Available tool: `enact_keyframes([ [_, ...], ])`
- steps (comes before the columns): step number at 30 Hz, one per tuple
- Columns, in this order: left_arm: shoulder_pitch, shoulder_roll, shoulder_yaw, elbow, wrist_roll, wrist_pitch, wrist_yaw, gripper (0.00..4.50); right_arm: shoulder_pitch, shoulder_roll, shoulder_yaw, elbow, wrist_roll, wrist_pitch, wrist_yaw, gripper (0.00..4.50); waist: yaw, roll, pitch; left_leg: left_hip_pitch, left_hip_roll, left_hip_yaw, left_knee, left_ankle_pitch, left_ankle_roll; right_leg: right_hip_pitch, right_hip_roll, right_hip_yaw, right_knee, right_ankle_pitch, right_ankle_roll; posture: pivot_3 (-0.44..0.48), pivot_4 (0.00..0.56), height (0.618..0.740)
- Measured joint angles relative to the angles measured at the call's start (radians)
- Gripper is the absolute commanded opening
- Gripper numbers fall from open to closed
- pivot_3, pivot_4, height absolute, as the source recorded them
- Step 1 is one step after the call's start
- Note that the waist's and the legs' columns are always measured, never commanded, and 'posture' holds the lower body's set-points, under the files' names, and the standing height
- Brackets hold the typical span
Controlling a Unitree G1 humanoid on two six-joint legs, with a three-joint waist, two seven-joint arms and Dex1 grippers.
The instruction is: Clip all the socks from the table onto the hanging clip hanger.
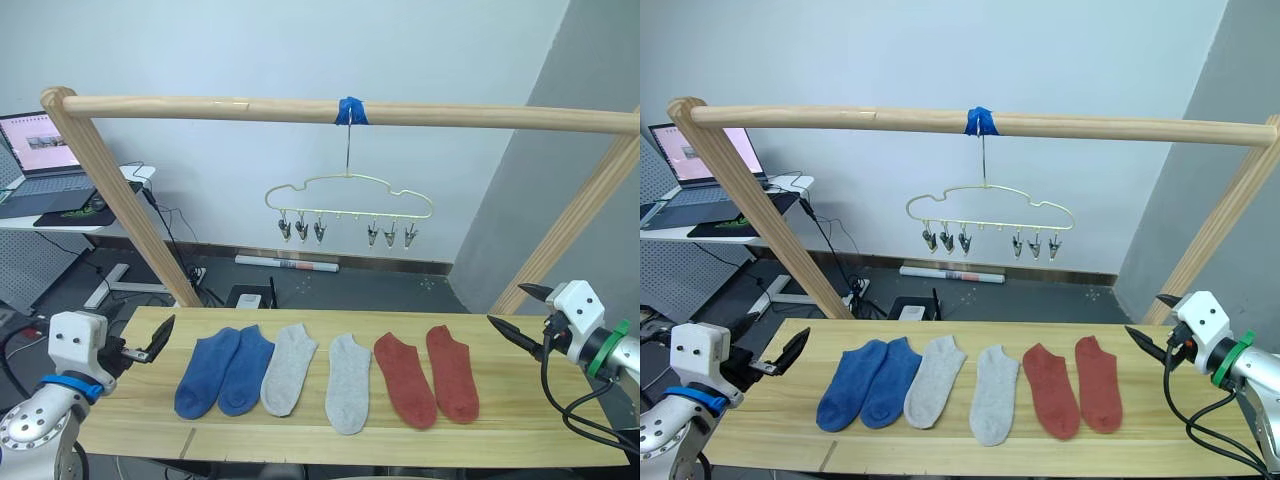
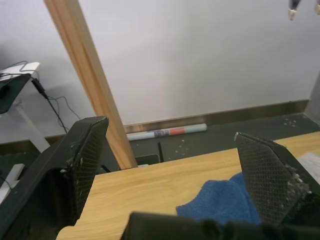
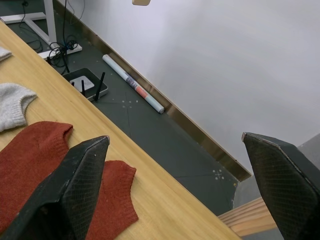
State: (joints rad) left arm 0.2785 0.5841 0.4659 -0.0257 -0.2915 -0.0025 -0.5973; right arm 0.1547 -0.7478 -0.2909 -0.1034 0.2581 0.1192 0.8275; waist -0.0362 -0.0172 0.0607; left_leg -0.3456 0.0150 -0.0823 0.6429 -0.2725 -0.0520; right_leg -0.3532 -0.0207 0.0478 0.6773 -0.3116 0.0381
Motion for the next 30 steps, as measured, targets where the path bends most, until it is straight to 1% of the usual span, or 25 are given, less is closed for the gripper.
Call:
enact_keyframes([
  [5,-0.032,-0.021,-0.014,-0.003,0.006,0.02,0.03,4.5,0.002,0.0,0.0,0.002,-0.001,0.0,0.0,4.47,-0.001,0.0,0.0,0.0,0.0,0.0,0.0,0.0,0.0,0.0,0.0,0.0,0.0,0.0,0.0,-0.094,0.0,0.74],
  [9,-0.059,-0.042,-0.054,-0.025,0.014,0.041,0.045,4.5,0.002,0.0,0.0,-0.006,0.0,0.011,-0.002,4.47,-0.006,0.0,0.0,0.0,0.0,0.0,0.0,0.0,0.0,0.0,0.0,0.0,0.0,0.0,0.0,-0.119,0.0,0.74],
  [11,-0.082,-0.063,-0.077,-0.049,0.009,0.071,0.05,4.5,0.004,0.0,0.0,-0.036,0.005,0.026,-0.001,4.47,-0.009,0.001,0.001,0.0,0.0,0.0,0.0,0.0,0.0,0.0,0.0,0.0,0.0,0.0,0.001,-0.127,0.0,0.74],
  [13,-0.124,-0.099,-0.119,-0.08,-0.004,0.103,0.064,4.5,0.005,0.0,0.007,-0.104,0.02,0.038,0.006,4.47,-0.014,0.001,0.001,0.0,0.0,0.0,0.001,0.0,0.0,0.0,0.0,0.0,0.0,0.003,0.006,-0.155,0.0,0.74],
  [15,-0.144,-0.108,-0.142,-0.094,-0.004,0.11,0.067,4.5,0.011,0.0,0.011,-0.164,0.041,0.045,0.02,4.47,-0.024,0.001,0.001,0.0,0.0,0.0,0.0,0.0,0.0,0.0,0.001,0.0,0.0,0.003,0.006,-0.171,0.0,0.74],
  [18,-0.208,-0.134,-0.177,-0.101,-0.004,0.131,0.086,4.5,0.019,0.01,0.034,-0.285,0.096,0.073,0.028,4.47,-0.042,0.001,0.003,-0.001,0.0,-0.001,0.0,0.0,0.0,0.0,0.001,0.0,0.0,0.004,0.007,-0.219,0.036,0.74],
  [20,-0.241,-0.152,-0.206,-0.122,-0.004,0.134,0.087,4.5,0.017,0.019,0.043,-0.361,0.142,0.093,0.03,4.47,-0.053,0.0,0.012,-0.001,0.0,0.0,0.001,0.0,0.0,0.001,0.001,0.001,-0.001,0.004,0.008,-0.219,0.036,0.74],
  [22,-0.272,-0.169,-0.224,-0.123,-0.004,0.134,0.094,4.5,0.015,0.018,0.044,-0.421,0.201,0.129,0.037,4.47,-0.064,-0.001,0.015,-0.001,0.0,0.0,0.001,0.0,0.0,0.001,0.001,0.001,-0.002,0.005,0.009,-0.251,0.072,0.74],
  [23,-0.292,-0.182,-0.225,-0.124,-0.006,0.136,0.102,4.5,0.013,0.018,0.046,-0.453,0.235,0.161,0.036,4.47,-0.069,-0.001,0.017,-0.001,0.0,0.0,0.001,0.0,0.0,0.001,0.001,0.001,-0.002,0.005,0.009,-0.251,0.072,0.74],
  [24,-0.308,-0.19,-0.226,-0.124,-0.009,0.137,0.108,4.5,0.006,0.015,0.053,-0.483,0.261,0.192,0.034,4.47,-0.076,-0.003,0.023,-0.001,0.0,0.0,0.001,0.0,0.0,0.001,0.001,0.001,-0.003,0.005,0.009,-0.261,0.092,0.74],
  [25,-0.323,-0.198,-0.23,-0.123,-0.007,0.139,0.117,4.5,-0.008,0.01,0.067,-0.5,0.28,0.222,0.027,4.47,-0.082,-0.004,0.032,-0.001,0.0,0.0,0.001,0.0,0.0,0.001,0.001,0.001,-0.003,0.005,0.01,-0.261,0.092,0.74],
  [27,-0.367,-0.228,-0.249,-0.12,0.0,0.145,0.144,4.5,-0.048,0.009,0.1,-0.528,0.309,0.273,0.013,4.47,-0.093,-0.005,0.045,-0.003,-0.001,0.0,0.002,0.0,0.0,0.0,0.001,0.002,-0.003,0.007,0.012,-0.276,0.135,0.74],
  [28,-0.383,-0.24,-0.265,-0.121,0.008,0.145,0.162,4.5,-0.079,0.01,0.121,-0.547,0.325,0.306,-0.003,4.47,-0.102,-0.007,0.058,-0.001,-0.001,0.0,0.002,0.0,0.0,0.002,0.0,0.003,-0.004,0.006,0.011,-0.276,0.135,0.74],
  [29,-0.396,-0.248,-0.267,-0.121,0.017,0.144,0.176,4.5,-0.104,0.012,0.128,-0.558,0.334,0.321,-0.016,4.47,-0.107,-0.006,0.067,-0.001,-0.001,0.0,0.002,0.0,0.0,0.001,0.001,0.003,-0.004,0.007,0.012,-0.278,0.158,0.74],
  [30,-0.407,-0.259,-0.272,-0.12,0.03,0.141,0.192,4.5,-0.127,0.015,0.133,-0.563,0.345,0.337,-0.03,4.47,-0.112,-0.006,0.074,-0.004,-0.001,0.001,0.001,0.0,0.0,-0.001,0.001,0.004,-0.004,0.007,0.013,-0.278,0.158,0.74],
])
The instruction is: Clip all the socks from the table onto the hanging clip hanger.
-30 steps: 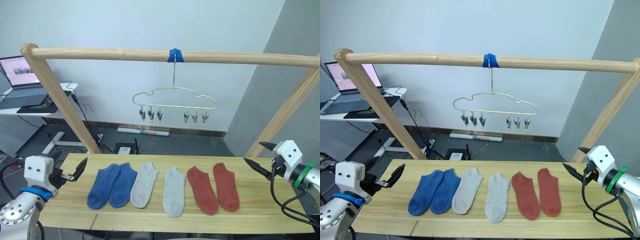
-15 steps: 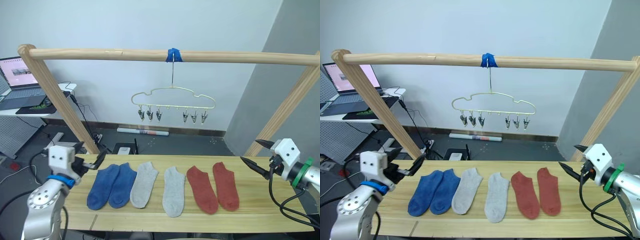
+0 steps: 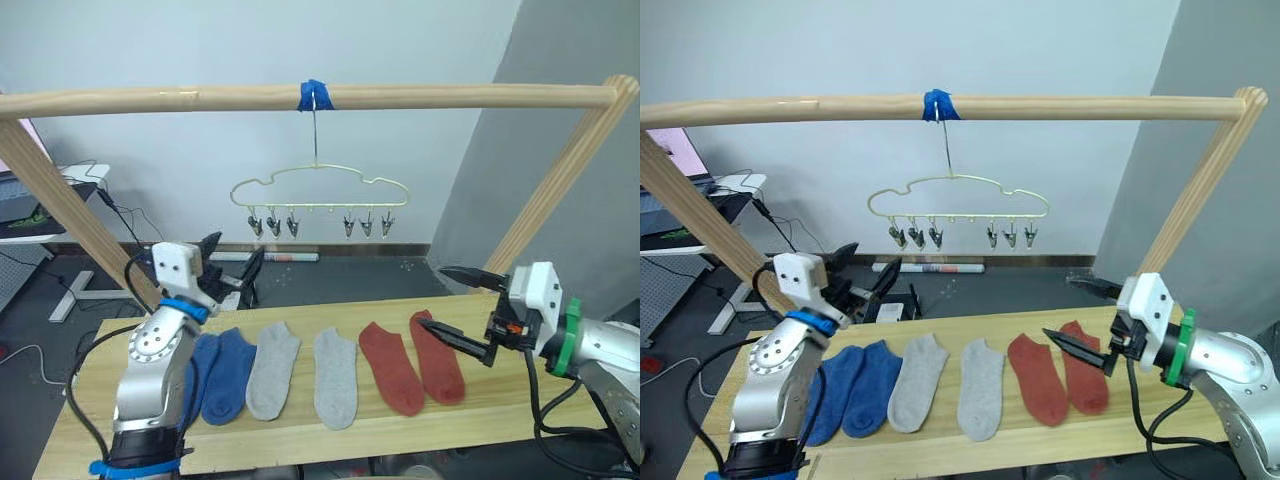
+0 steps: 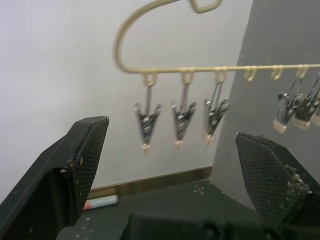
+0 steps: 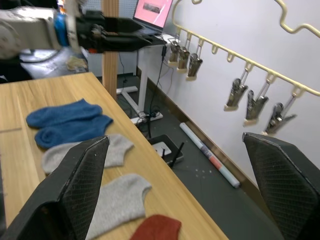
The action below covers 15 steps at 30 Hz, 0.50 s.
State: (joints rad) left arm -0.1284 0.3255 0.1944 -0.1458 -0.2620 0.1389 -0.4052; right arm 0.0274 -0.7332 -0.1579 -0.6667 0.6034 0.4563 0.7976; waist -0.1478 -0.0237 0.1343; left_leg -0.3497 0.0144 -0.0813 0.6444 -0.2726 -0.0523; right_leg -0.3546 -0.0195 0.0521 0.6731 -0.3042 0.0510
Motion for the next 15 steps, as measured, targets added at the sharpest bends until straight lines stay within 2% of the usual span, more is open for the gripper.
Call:
enact_keyframes([
  [2,-0.016,-0.018,-0.013,0.002,0.018,-0.011,0.026,4.5,-0.036,0.005,0.007,-0.006,0.015,0.031,-0.026,4.47,-0.004,-0.002,0.018,0.0,0.0,0.001,-0.001,0.0,0.0,0.0,0.0,0.001,-0.001,0.0,-0.001,-0.286,0.206,0.74],
  [4,-0.019,-0.02,-0.013,-0.002,0.021,-0.012,0.044,4.5,-0.053,0.005,0.007,-0.021,0.038,0.062,-0.047,4.47,-0.005,-0.002,0.039,-0.005,0.0,0.001,-0.001,0.0,0.0,-0.004,0.0,0.002,-0.001,0.0,-0.001,-0.29,0.225,0.74],
  [6,-0.017,-0.032,-0.009,-0.003,0.019,-0.009,0.065,4.5,-0.073,0.005,0.008,-0.031,0.059,0.091,-0.062,4.47,-0.004,-0.001,0.054,-0.018,0.0,0.002,0.001,0.0,0.0,-0.018,0.0,0.004,0.001,0.003,-0.004,-0.291,0.238,0.74],
  [8,-0.012,-0.041,-0.009,-0.01,0.014,-0.005,0.074,4.5,-0.091,0.002,0.007,-0.04,0.082,0.107,-0.074,4.47,-0.003,-0.001,0.069,-0.02,-0.001,0.003,0.001,0.0,0.0,-0.02,-0.001,0.007,0.001,0.004,-0.004,-0.291,0.252,0.74],
  [11,0.002,-0.045,0.011,-0.042,-0.002,0.01,0.095,3.92,-0.097,-0.004,0.004,-0.055,0.108,0.136,-0.085,4.5,-0.001,-0.003,0.093,-0.024,-0.001,0.003,0.001,-0.001,0.002,-0.023,-0.002,0.009,0.0,0.004,-0.004,-0.291,0.27,0.74],
  [15,0.002,-0.045,0.018,-0.049,-0.027,0.03,0.097,2.75,-0.118,-0.004,-0.002,-0.073,0.138,0.167,-0.112,4.5,0.002,-0.002,0.11,-0.032,-0.001,0.003,0.003,-0.001,0.002,-0.032,-0.002,0.009,0.003,0.004,-0.004,-0.3,0.284,0.74],
])
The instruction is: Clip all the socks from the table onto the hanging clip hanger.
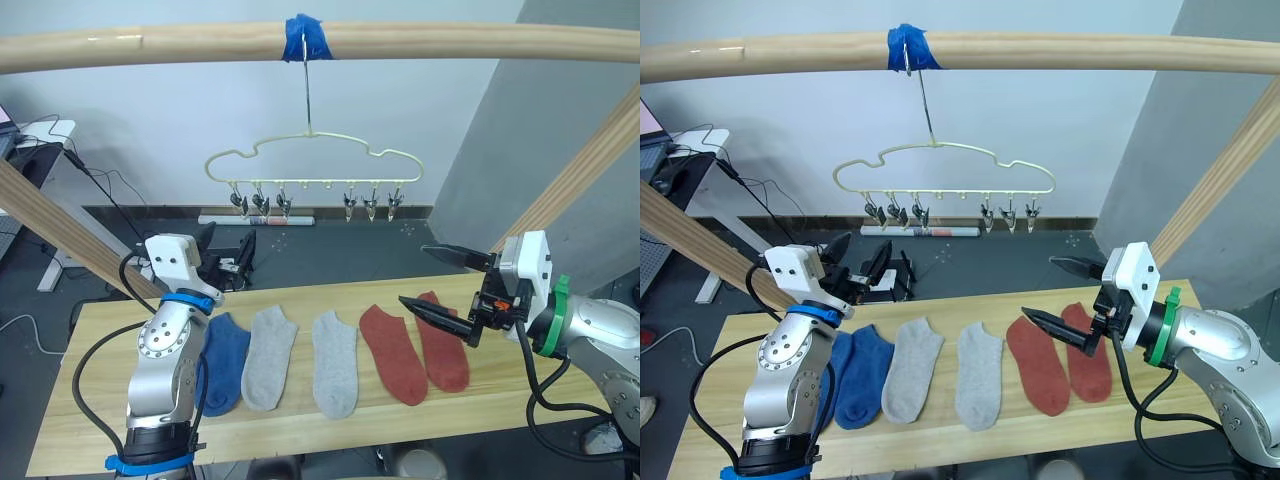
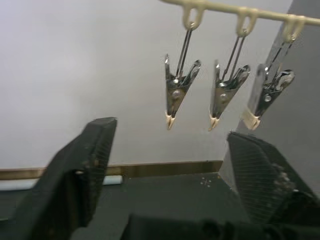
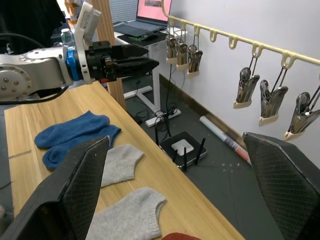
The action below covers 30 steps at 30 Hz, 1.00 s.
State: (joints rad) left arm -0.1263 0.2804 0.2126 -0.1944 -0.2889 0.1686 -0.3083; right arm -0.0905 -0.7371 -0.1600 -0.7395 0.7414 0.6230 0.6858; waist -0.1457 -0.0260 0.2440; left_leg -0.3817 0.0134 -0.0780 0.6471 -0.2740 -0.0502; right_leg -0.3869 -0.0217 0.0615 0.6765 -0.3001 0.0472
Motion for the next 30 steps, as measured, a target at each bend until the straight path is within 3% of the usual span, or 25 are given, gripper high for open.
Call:
enact_keyframes([
  [1,-0.005,0.002,0.0,0.002,0.0,0.0,0.001,2.55,-0.003,0.0,-0.004,-0.01,0.016,0.007,-0.011,4.5,0.0,-0.001,0.005,0.0,0.0,0.0,0.0,0.0,0.0,0.0,0.0,0.0,0.0,0.0,0.0,-0.303,0.286,0.74],
  [11,-0.096,0.009,0.01,0.055,0.008,-0.028,0.018,2.55,-0.095,-0.006,0.0,-0.06,0.106,0.081,-0.085,4.5,-0.002,-0.003,0.024,0.0,0.0,0.001,0.0,0.0,0.0,-0.001,0.0,-0.001,0.002,0.0,0.0,-0.32,0.298,0.74],
  [30,-0.188,0.008,0.009,0.122,0.021,-0.082,0.02,2.55,-0.133,-0.015,0.024,-0.072,0.145,0.109,-0.122,4.5,-0.002,-0.007,0.041,-0.001,0.0,0.001,0.0,0.0,0.0,-0.002,0.0,-0.003,0.0,0.0,0.0,-0.313,0.299,0.74],
])
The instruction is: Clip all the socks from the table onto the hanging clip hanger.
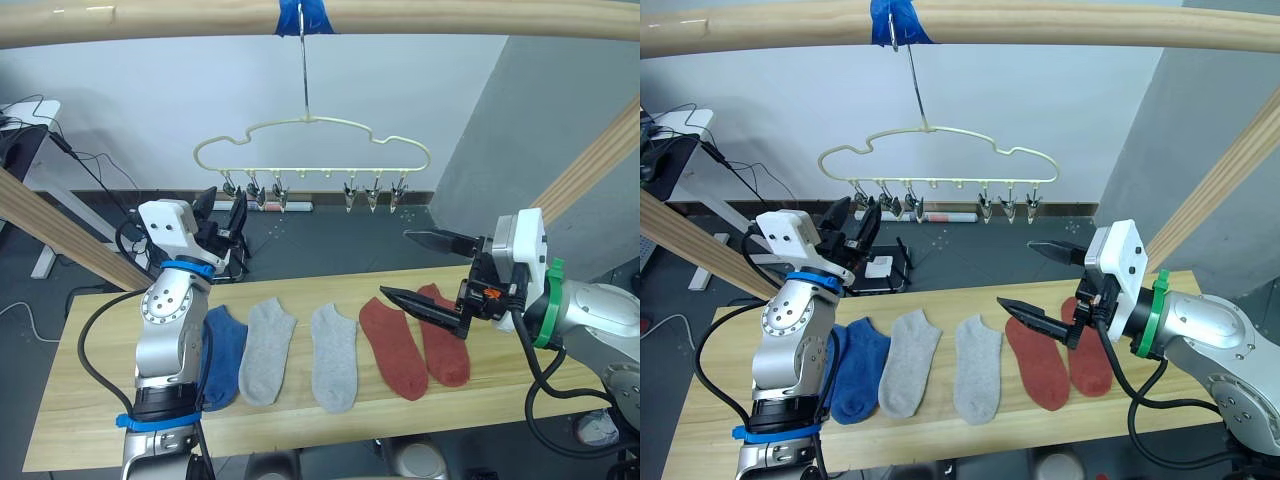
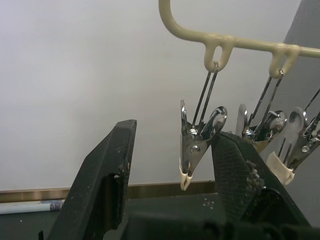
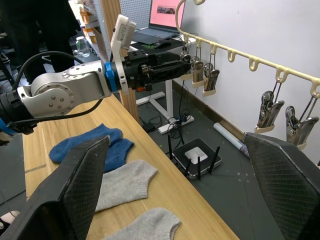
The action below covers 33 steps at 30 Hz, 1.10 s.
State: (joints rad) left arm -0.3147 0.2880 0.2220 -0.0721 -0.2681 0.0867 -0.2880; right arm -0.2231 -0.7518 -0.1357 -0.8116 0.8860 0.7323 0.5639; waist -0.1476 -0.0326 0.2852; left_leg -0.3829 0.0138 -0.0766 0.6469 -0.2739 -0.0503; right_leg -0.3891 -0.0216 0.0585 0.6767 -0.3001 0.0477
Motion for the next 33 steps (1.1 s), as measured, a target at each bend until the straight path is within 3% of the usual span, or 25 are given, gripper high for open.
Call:
enact_keyframes([
  [23,-0.035,-0.01,0.0,-0.039,-0.011,0.022,0.035,2.55,-0.002,0.001,0.017,0.0,-0.003,-0.018,0.002,4.5,0.001,0.0,0.001,-0.001,0.0,0.0,0.0,0.0,0.0,0.0,0.0,-0.001,-0.001,0.0,0.0,-0.303,0.293,0.74],
  [27,-0.035,-0.01,0.0,-0.041,-0.015,0.025,0.034,1.92,-0.003,0.001,0.02,0.0,-0.003,-0.018,0.0,4.5,0.001,0.0,0.001,-0.001,0.0,0.0,0.0,0.0,0.0,0.0,0.0,-0.001,-0.001,0.0,0.0,-0.303,0.292,0.74],
  [31,-0.035,-0.011,-0.001,-0.045,-0.025,0.037,0.033,0.74,-0.004,0.001,0.021,0.0,-0.003,-0.018,-0.003,4.5,0.001,0.0,0.001,-0.001,0.0,0.0,0.0,0.0,0.0,0.0,0.0,-0.001,-0.001,0.0,0.0,-0.303,0.292,0.74],
  [33,-0.035,-0.012,-0.004,-0.054,-0.026,0.039,0.032,0.45,-0.004,0.001,0.021,0.0,-0.003,-0.018,-0.003,4.5,0.001,0.0,0.001,-0.001,0.0,0.0,0.0,0.0,0.0,0.0,0.0,-0.001,-0.001,0.0,0.0,-0.3,0.291,0.74],
])
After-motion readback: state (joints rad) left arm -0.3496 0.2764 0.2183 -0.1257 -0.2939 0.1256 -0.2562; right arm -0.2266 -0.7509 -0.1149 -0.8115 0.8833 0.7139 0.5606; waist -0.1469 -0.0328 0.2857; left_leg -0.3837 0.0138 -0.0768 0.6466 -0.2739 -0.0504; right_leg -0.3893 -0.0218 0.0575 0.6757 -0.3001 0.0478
